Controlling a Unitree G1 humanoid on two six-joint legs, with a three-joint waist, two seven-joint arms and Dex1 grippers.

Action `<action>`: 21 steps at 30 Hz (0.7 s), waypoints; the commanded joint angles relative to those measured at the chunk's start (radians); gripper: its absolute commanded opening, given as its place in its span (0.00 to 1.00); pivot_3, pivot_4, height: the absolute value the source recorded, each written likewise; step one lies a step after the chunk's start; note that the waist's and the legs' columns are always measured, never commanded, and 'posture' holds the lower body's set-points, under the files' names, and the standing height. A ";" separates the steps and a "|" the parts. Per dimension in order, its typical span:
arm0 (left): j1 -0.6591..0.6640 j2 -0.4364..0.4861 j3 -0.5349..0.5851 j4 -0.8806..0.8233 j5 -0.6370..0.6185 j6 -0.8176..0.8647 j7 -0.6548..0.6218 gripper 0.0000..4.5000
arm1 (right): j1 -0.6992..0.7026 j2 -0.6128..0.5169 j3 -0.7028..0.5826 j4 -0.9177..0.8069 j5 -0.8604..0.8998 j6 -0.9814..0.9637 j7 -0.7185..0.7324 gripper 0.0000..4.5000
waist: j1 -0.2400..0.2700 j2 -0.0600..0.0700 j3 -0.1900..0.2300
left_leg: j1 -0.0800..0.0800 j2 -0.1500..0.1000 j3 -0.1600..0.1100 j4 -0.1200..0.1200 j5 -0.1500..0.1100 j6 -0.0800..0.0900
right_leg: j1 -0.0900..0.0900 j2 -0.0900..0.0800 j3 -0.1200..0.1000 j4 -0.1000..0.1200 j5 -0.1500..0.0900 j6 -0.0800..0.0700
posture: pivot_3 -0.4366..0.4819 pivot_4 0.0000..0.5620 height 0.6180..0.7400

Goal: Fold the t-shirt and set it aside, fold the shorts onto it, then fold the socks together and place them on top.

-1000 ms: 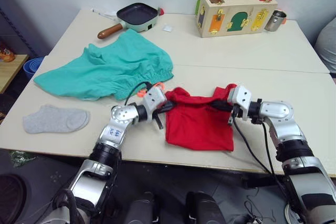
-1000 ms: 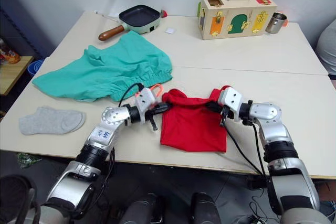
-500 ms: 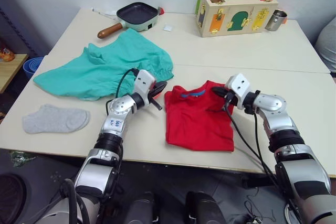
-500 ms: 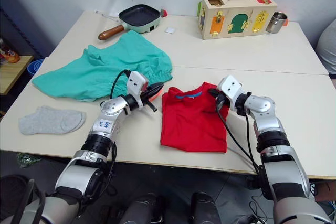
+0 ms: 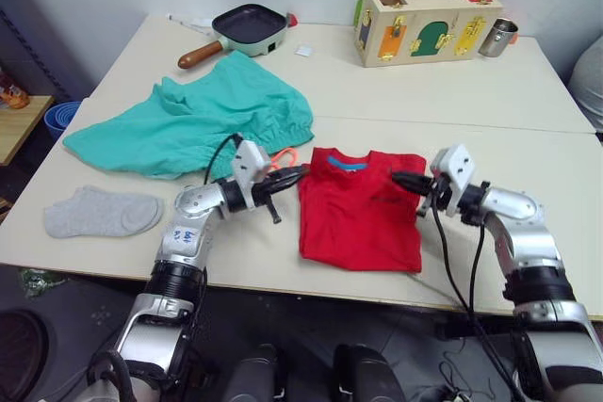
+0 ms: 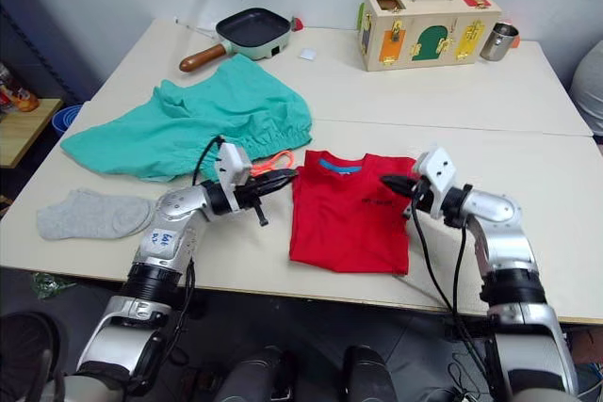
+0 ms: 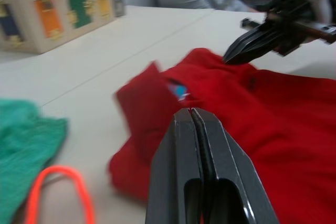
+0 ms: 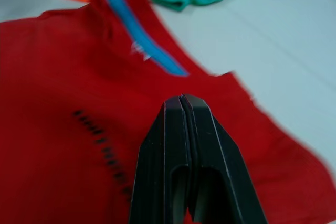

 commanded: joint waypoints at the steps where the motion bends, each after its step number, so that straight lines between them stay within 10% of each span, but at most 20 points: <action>1: -0.072 -0.049 -0.035 0.099 0.049 -0.034 0.032 0.01 | 0.034 0.004 0.013 -0.100 -0.012 0.017 -0.030 0.00 | -0.002 0.000 0.000 | 0.000 0.000 0.000 0.000 0.000 0.000 | 0.000 0.000 0.000 0.000 0.000 0.000 | 0.48 0.27 1.00; 14: -0.367 -0.131 0.153 0.663 0.094 -0.274 0.416 0.01 | 0.135 -0.007 0.020 -0.201 -0.040 0.044 -0.073 0.00 | -0.002 -0.002 0.001 | 0.000 0.000 0.000 -0.001 0.000 0.000 | -0.001 0.000 0.000 0.000 0.000 0.000 | 0.48 0.27 1.00; 21: -0.104 -0.064 0.103 0.143 -0.063 -0.139 0.080 0.01 | 0.133 0.028 -0.039 -0.326 0.114 0.134 -0.065 0.00 | -0.008 -0.001 0.001 | 0.000 0.001 0.000 -0.002 -0.001 -0.001 | -0.002 0.001 0.000 0.000 0.000 0.000 | 0.48 0.27 1.00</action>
